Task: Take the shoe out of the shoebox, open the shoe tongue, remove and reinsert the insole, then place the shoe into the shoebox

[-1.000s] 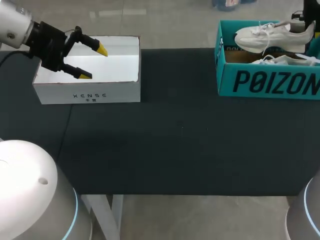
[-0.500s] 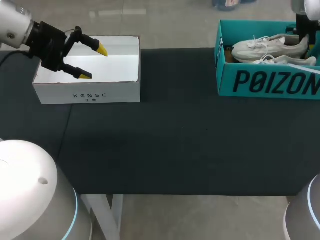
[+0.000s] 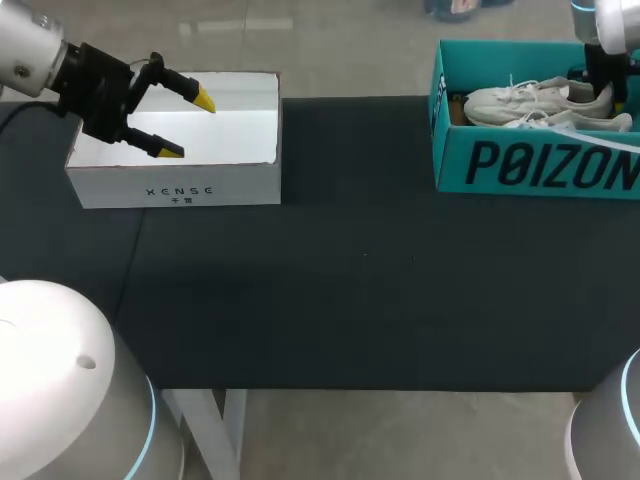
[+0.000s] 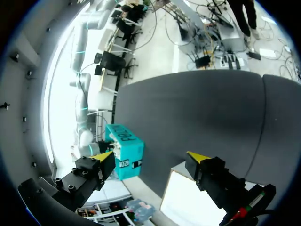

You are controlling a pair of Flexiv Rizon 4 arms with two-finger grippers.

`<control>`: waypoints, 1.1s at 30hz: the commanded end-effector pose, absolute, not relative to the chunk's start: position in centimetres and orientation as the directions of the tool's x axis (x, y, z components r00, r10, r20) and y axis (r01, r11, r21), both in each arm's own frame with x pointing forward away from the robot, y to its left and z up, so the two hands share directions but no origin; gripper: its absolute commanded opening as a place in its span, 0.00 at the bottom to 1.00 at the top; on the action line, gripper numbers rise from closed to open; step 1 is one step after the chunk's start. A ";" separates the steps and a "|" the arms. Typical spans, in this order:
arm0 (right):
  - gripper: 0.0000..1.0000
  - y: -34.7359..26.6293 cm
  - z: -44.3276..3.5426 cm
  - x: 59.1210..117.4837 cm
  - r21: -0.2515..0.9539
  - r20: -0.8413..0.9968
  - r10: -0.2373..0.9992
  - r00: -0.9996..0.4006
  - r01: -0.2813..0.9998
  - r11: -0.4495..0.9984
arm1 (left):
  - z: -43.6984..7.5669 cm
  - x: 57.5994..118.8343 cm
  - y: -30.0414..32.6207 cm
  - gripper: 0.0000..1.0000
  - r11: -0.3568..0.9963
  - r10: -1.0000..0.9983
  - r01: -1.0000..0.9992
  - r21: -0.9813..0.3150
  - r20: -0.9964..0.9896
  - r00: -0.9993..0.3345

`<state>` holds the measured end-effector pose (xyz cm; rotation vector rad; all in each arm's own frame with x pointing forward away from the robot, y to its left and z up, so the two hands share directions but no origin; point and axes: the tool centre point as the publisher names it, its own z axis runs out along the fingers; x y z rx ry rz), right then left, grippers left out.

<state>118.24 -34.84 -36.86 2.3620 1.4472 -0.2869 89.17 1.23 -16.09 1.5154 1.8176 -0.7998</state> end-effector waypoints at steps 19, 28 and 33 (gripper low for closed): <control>1.00 -30.9 -27.3 115.4 0.193 -0.253 0.865 0.433 0.899 -0.394 | -16.0 89.2 1.2 1.00 0.153 0.606 0.987 -0.056 -0.784 -0.138; 1.00 -28.8 -23.9 113.0 0.183 -0.199 0.911 0.361 0.927 -0.327 | -16.0 89.2 1.2 1.00 0.153 0.606 0.987 -0.056 -0.784 -0.138; 1.00 -28.8 -23.9 113.0 0.183 -0.199 0.911 0.361 0.927 -0.327 | -16.0 89.2 1.2 1.00 0.153 0.606 0.987 -0.056 -0.784 -0.138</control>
